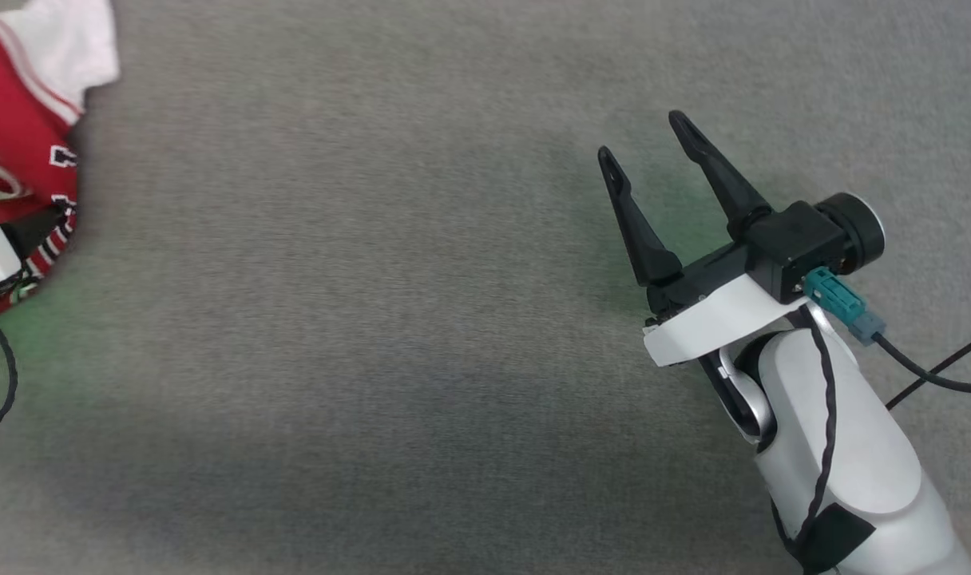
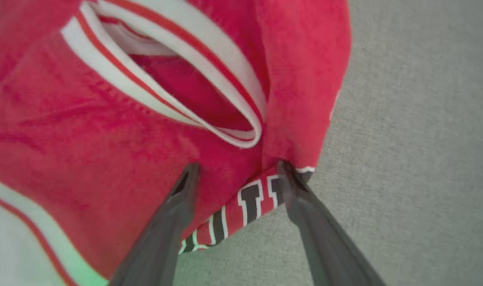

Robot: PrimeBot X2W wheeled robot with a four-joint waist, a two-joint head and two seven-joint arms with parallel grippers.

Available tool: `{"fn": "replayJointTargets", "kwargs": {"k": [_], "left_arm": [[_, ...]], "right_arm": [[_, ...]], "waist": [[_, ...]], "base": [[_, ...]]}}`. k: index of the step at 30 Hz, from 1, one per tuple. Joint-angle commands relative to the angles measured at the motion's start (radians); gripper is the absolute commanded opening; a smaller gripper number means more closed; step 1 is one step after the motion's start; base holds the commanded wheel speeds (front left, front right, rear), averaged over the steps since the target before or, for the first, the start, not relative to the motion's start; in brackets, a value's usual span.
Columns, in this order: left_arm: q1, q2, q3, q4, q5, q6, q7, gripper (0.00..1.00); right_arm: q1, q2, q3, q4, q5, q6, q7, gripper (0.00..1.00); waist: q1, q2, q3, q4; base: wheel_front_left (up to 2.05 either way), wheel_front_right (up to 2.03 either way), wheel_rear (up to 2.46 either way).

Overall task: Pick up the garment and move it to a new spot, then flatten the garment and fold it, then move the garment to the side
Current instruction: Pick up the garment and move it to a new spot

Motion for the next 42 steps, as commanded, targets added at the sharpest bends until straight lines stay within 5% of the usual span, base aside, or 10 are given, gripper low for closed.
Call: {"fn": "replayJointTargets", "kwargs": {"k": [1, 11, 13, 22, 33, 42], "left_arm": [[0.0, 0.008, -0.005, 0.005, -0.016, 0.001, 0.0, 1.0], [0.039, 0.019, -0.061, 0.038, -0.109, 0.001, 0.011, 0.97], [0.045, 0.028, -0.078, 0.015, -0.128, 0.001, -0.009, 0.0], [0.036, 0.051, -0.114, -0.002, -0.173, 0.001, -0.107, 0.0], [-0.021, 0.098, -0.201, -0.023, -0.136, 0.001, -0.354, 0.0], [-0.038, 0.119, -0.342, -0.24, -0.164, 0.001, -0.456, 0.0]], "right_arm": [[-0.011, -0.003, 0.002, -0.01, -0.006, 0.0, 0.004, 1.0], [-0.015, 0.0, 0.017, -0.097, -0.034, 0.0, 0.043, 1.0], [-0.014, -0.001, 0.022, -0.114, -0.038, 0.0, 0.05, 1.0], [0.005, -0.012, 0.021, -0.172, -0.038, 0.0, 0.078, 1.0], [0.047, -0.02, 0.014, -0.185, -0.019, 0.0, 0.081, 1.0], [0.095, -0.01, -0.038, -0.181, -0.001, 0.0, 0.061, 1.0]], "waist": [[-0.0001, 0.0, 0.033, -0.032], [-0.0001, 0.0, 0.057, -0.059], [-0.0001, 0.0, 0.056, -0.061], [-0.0001, 0.0, 0.04, -0.053], [-0.0001, 0.0, -0.054, -0.007], [-0.0001, 0.0, -0.155, 0.019]], "base": [[0.0, 0.0, 0.0], [0.0, 0.0, 0.0], [0.0, 0.0, 0.0], [0.0, 0.0, 0.0], [0.0, 0.0, 0.0], [0.0, 0.0, 0.0]]}}
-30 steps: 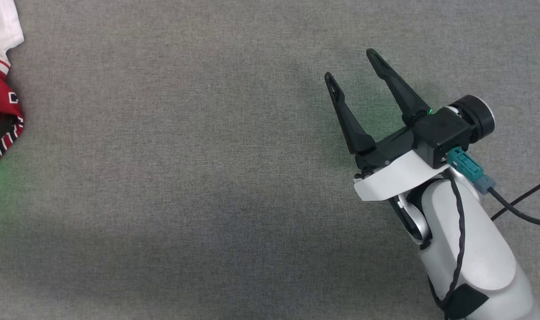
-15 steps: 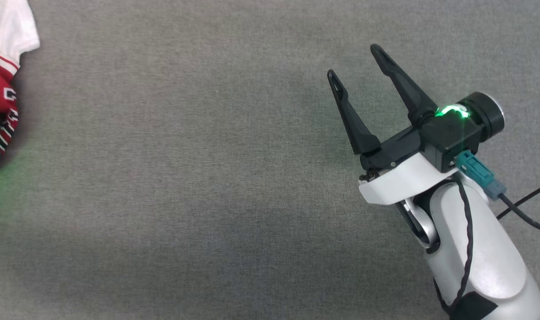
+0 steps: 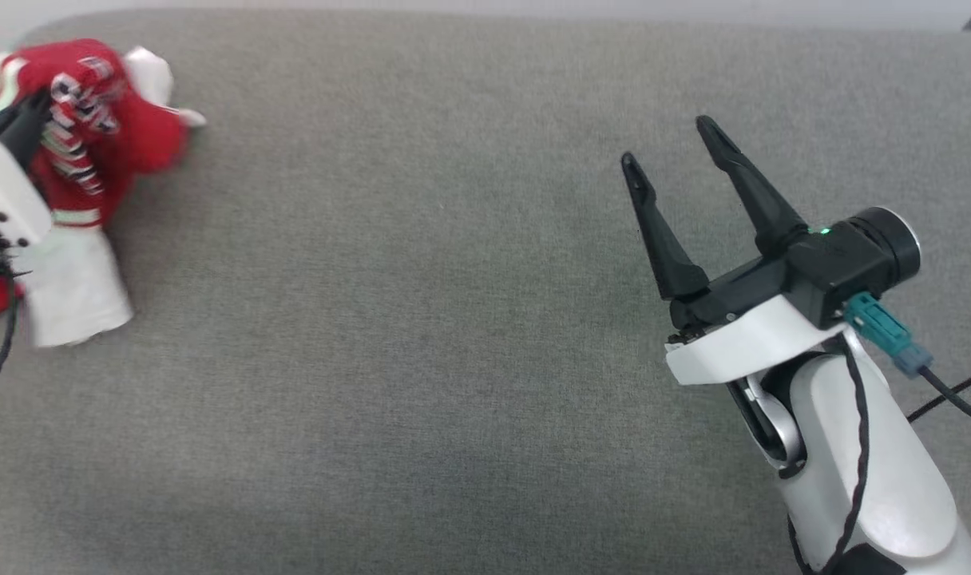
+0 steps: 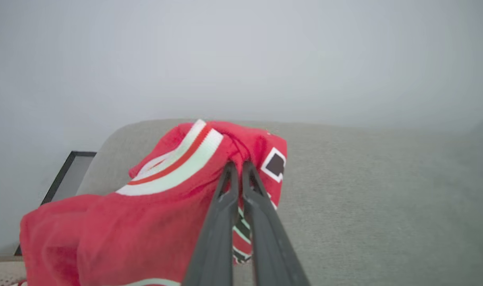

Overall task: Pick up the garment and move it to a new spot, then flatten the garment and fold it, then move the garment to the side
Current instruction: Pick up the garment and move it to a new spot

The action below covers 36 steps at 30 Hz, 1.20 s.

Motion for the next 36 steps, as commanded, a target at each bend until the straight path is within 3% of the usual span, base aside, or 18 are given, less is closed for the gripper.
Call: {"fn": "replayJointTargets", "kwargs": {"k": [1, 9, 12, 15, 23, 27, 36], "left_arm": [[-0.008, 0.016, -0.033, -0.07, -0.017, 0.0, -0.017, 0.0], [-0.059, 0.06, -0.162, -0.413, -0.071, 0.0, -0.029, 0.0], [-0.107, 0.041, -0.204, -0.503, -0.083, 0.0, -0.005, 0.0], [-0.166, -0.019, -0.259, -0.551, -0.092, 0.0, 0.038, 0.0], [-0.355, -0.205, -0.378, -0.501, -0.097, 0.001, 0.088, 0.0], [-0.376, -0.213, -0.42, -0.47, -0.112, 0.0, 0.106, 0.0], [-0.336, -0.116, -0.604, -0.356, -0.126, 0.0, 0.168, 0.0]], "right_arm": [[0.018, 0.007, -0.016, -0.006, 0.008, 0.0, -0.012, 1.0], [0.07, 0.027, -0.1, -0.041, 0.01, 0.0, -0.025, 1.0], [0.085, 0.038, -0.128, -0.055, 0.015, 0.0, -0.032, 1.0], [0.093, 0.047, -0.162, -0.074, 0.019, 0.0, -0.046, 1.0], [0.094, 0.07, -0.213, -0.086, 0.039, 0.0, -0.076, 1.0], [0.1, 0.073, -0.223, -0.078, 0.048, 0.0, -0.086, 1.0], [0.093, 0.073, -0.212, -0.076, 0.109, 0.0, -0.097, 1.0]], "waist": [[-0.0001, 0.0, -0.031, 0.005], [-0.0001, 0.0, -0.051, -0.033], [-0.0001, 0.0, -0.043, -0.063], [-0.0001, 0.0, -0.032, -0.096], [-0.0001, 0.0, 0.032, -0.231], [-0.0001, 0.0, 0.047, -0.273], [-0.0001, 0.0, 0.081, -0.334]], "base": [[0.0, 0.0, 0.0], [0.0, 0.0, 0.0], [0.0, 0.0, 0.0], [0.0, 0.0, 0.0], [0.0, 0.0, 0.0], [0.0, 0.0, 0.0], [0.0, 0.0, 0.0]]}}
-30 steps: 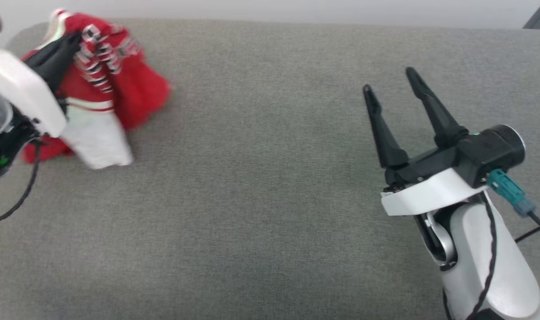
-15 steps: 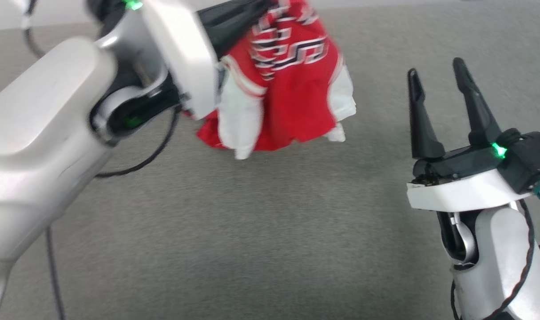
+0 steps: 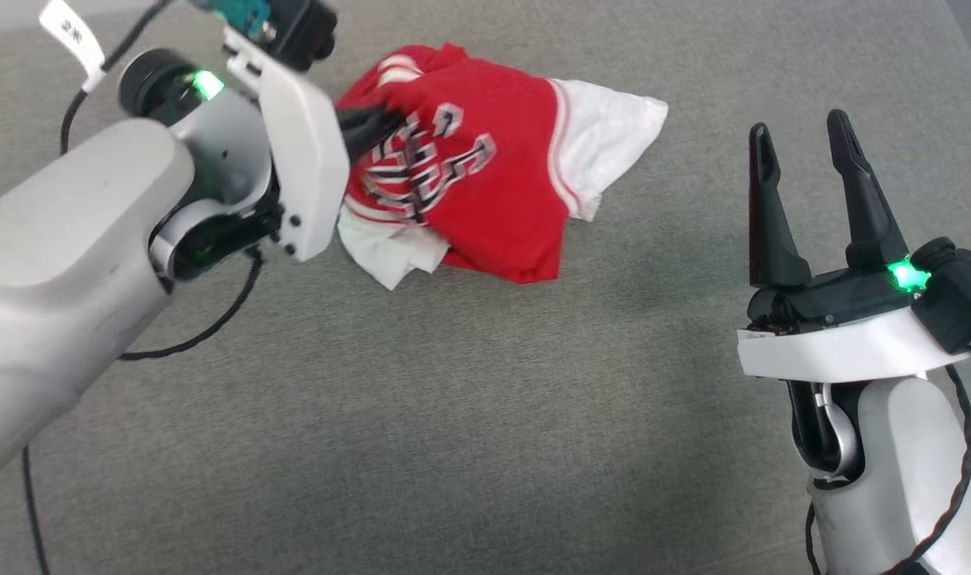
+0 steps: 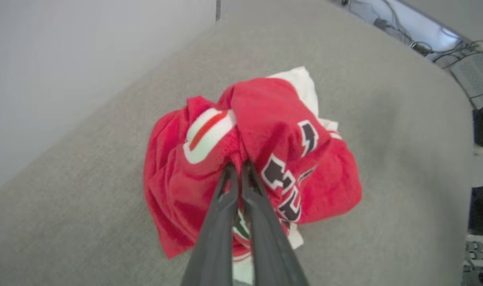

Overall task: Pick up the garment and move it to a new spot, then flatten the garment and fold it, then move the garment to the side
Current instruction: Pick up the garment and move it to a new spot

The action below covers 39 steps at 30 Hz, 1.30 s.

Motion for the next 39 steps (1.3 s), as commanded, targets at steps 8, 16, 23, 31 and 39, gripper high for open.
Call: {"fn": "replayJointTargets", "kwargs": {"k": [8, 16, 23, 31, 39], "left_arm": [[-0.001, -0.039, -0.066, 0.075, 0.118, 0.0, 0.116, 0.0], [0.086, -0.056, -0.075, 0.146, 0.211, 0.0, 0.269, 0.0], [0.13, -0.033, -0.091, 0.159, 0.258, 0.002, 0.34, 0.0], [0.112, -0.032, -0.085, 0.108, 0.266, 0.001, 0.278, 1.0], [0.049, -0.059, -0.067, 0.049, 0.207, 0.001, 0.067, 1.0]], "right_arm": [[-0.026, 0.003, 0.012, -0.026, 0.055, 0.0, -0.007, 1.0], [-0.018, 0.003, 0.016, -0.039, 0.1, 0.0, -0.007, 1.0], [-0.014, 0.003, 0.022, -0.051, 0.121, 0.0, -0.007, 1.0], [-0.02, 0.003, 0.013, -0.043, 0.091, 0.0, -0.007, 1.0], [-0.007, 0.002, 0.014, -0.018, 0.017, 0.0, -0.007, 1.0]], "waist": [[0.0, 0.0, 0.054, -0.058], [0.0, 0.0, 0.095, -0.133], [0.0, 0.0, 0.119, -0.162], [0.0, 0.0, 0.096, -0.116], [0.0, 0.0, 0.029, -0.005]], "base": [[0.0, 0.0, 0.0], [0.0, 0.0, 0.0], [0.0, 0.0, 0.0], [0.0, 0.0, 0.0], [0.0, 0.0, 0.0]]}}
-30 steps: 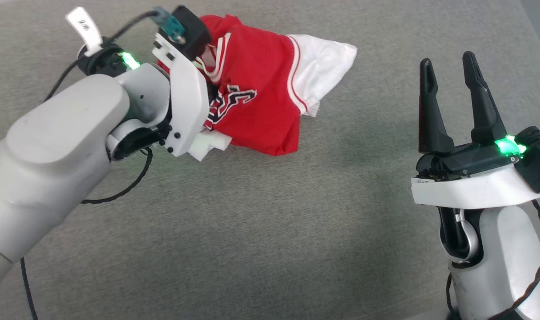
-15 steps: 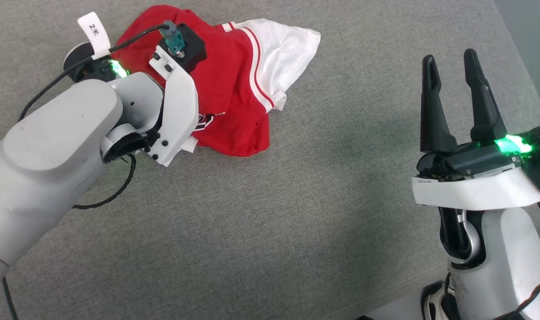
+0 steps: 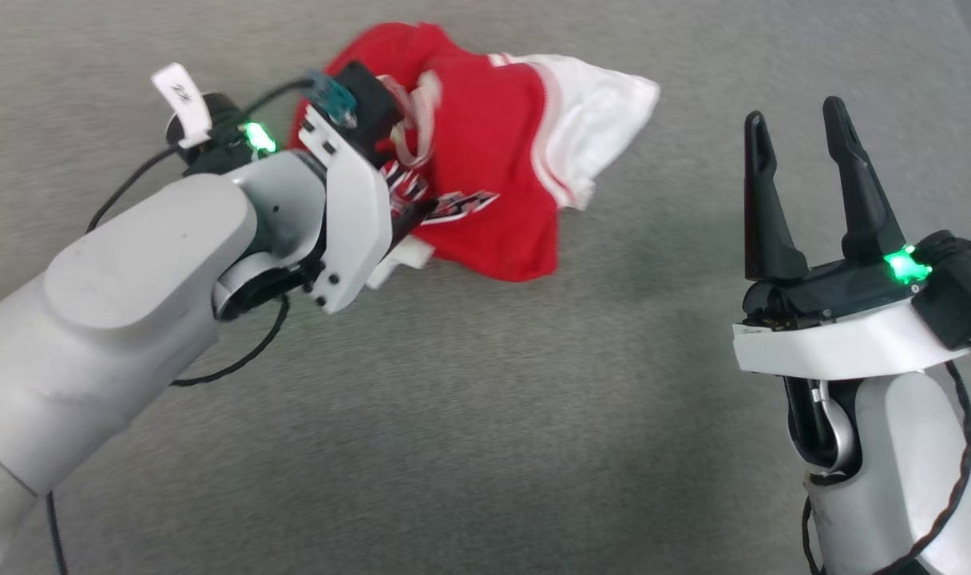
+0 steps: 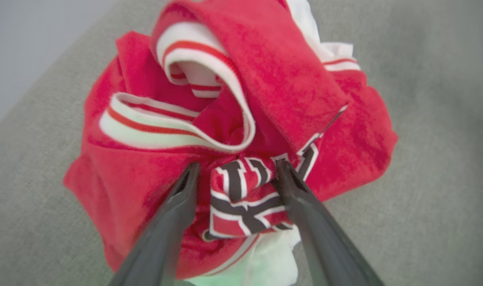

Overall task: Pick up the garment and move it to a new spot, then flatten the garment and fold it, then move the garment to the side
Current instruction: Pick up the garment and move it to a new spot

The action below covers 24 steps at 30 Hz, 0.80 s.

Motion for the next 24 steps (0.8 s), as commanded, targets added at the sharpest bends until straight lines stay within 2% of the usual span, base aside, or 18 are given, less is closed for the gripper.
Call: {"fn": "replayJointTargets", "kwargs": {"k": [1, 9, 16, 24], "left_arm": [[-0.01, -0.009, -0.001, -0.001, -0.01, 0.003, -0.015, 1.0], [0.031, -0.027, 0.006, 0.02, -0.154, 0.003, -0.228, 1.0], [0.174, -0.037, 0.045, 0.123, -0.248, 0.003, -0.449, 1.0], [0.316, -0.051, 0.061, 0.197, -0.317, 0.003, -0.593, 1.0]], "right_arm": [[0.01, 0.0, -0.002, 0.001, -0.004, 0.0, -0.005, 1.0], [0.036, 0.0, -0.03, 0.051, -0.062, 0.0, -0.005, 1.0], [0.064, -0.009, -0.087, 0.109, -0.119, 0.0, -0.005, 1.0], [0.116, -0.054, -0.14, 0.158, -0.129, 0.0, -0.005, 1.0]], "waist": [[0.0, 0.0, -0.031, 0.039], [0.0, 0.0, -0.097, 0.136], [0.0, 0.0, -0.15, 0.214], [0.0, 0.0, -0.197, 0.303]], "base": [[0.0, 0.0, 0.0], [0.0, 0.0, 0.0], [0.0, 0.0, 0.0], [0.0, 0.0, 0.0]]}}
